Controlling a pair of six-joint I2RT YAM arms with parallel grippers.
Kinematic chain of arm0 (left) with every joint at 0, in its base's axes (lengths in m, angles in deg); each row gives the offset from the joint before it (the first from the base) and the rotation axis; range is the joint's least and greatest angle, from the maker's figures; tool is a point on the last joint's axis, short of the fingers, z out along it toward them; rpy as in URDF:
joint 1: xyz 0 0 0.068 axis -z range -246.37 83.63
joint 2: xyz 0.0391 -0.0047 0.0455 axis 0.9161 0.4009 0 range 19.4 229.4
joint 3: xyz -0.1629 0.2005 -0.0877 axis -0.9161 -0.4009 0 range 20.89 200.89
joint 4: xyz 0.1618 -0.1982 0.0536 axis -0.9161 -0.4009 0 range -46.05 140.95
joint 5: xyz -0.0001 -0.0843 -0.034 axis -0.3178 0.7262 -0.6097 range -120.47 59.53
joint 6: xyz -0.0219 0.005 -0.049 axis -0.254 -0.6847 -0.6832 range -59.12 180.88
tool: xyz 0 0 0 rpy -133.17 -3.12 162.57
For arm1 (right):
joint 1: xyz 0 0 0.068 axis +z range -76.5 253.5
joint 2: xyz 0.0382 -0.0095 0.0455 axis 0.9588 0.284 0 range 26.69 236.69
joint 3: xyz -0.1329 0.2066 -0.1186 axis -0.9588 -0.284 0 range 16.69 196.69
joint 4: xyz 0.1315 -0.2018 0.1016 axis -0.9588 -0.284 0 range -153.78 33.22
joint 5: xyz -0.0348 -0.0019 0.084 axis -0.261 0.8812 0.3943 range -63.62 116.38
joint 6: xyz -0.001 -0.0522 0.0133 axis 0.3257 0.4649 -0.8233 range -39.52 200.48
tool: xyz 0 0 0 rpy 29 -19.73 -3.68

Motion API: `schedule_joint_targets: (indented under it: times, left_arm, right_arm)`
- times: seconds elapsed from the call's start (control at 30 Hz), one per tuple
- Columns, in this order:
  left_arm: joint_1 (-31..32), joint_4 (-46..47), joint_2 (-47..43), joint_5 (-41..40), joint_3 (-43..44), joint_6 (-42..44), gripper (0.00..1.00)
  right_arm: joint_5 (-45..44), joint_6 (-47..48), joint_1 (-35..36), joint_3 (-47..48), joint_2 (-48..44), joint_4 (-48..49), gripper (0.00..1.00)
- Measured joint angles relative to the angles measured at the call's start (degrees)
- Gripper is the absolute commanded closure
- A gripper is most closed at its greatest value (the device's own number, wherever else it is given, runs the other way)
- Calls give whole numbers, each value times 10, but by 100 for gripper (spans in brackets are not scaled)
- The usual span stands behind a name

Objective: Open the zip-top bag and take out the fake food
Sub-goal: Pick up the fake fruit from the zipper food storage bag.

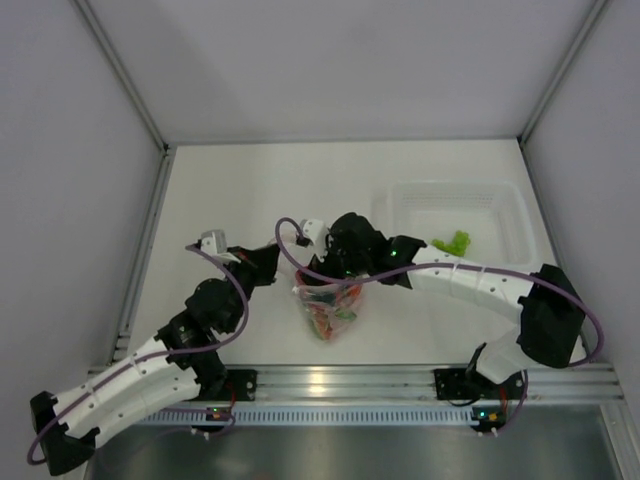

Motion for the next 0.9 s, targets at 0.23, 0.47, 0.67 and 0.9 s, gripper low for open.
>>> schedule_joint_targets:
  times: [0.23,0.47,0.67,0.9]
  left_arm:
    - [0,35,1,-4,-7,14,100]
    - [-1,36,75,26,37,20,100]
    - [-3,36,131,81,82,48,100]
    - [-10,36,170,150,119,97,100]
  right_arm:
    - [-106,-110,-3,-26,-37,32,100]
    - [-158,-136,-9,-32,-75,63,100]
    - [-189,-165,-10,-14,-64,49,100]
    - [-265,-174,-9,67,-24,-16,100]
